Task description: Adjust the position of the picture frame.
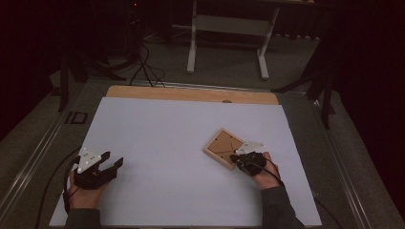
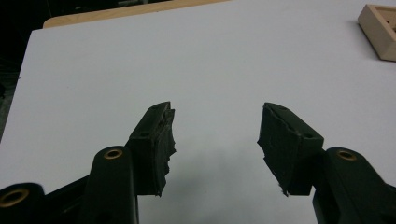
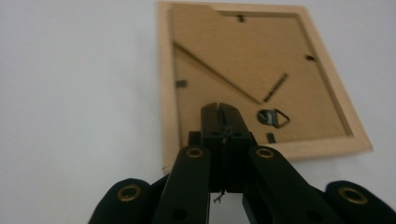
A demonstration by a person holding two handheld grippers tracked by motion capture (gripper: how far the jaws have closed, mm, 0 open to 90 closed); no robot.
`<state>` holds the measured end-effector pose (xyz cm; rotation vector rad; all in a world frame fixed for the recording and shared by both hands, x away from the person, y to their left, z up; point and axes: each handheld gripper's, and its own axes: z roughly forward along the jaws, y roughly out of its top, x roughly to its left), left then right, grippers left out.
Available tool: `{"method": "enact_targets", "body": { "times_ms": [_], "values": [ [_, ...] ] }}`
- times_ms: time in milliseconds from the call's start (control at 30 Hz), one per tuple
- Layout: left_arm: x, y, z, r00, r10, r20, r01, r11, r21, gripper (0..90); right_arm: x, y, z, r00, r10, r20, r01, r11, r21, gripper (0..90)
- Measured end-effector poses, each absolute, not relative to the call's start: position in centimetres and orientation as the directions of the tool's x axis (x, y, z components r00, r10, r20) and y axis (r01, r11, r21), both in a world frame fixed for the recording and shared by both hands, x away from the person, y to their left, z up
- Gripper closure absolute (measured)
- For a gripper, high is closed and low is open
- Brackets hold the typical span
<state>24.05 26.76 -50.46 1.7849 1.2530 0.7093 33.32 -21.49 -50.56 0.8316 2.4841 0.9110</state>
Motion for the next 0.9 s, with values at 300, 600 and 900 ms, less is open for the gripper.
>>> {"method": "enact_targets", "body": {
  "times_ms": [300,600,900],
  "values": [
    [24.1,26.6,-50.5,0.348,0.938,-0.005,0.475,-0.172,0.863,44.5,33.8,-23.2,-50.6,-0.696,0.708,-0.118,0.453,0.561,0.692,81.8],
    [24.1,26.5,-50.4,0.350,0.937,0.000,0.470,-0.176,0.865,44.4,33.5,-24.7,-50.8,-0.563,0.826,0.016,0.557,0.365,0.746,52.4],
    [24.1,26.5,-50.4,0.352,0.936,0.003,0.471,-0.180,0.864,44.3,33.1,-24.6,-51.6,-0.512,0.848,0.134,0.637,0.271,0.721,41.7]
  ]
}}
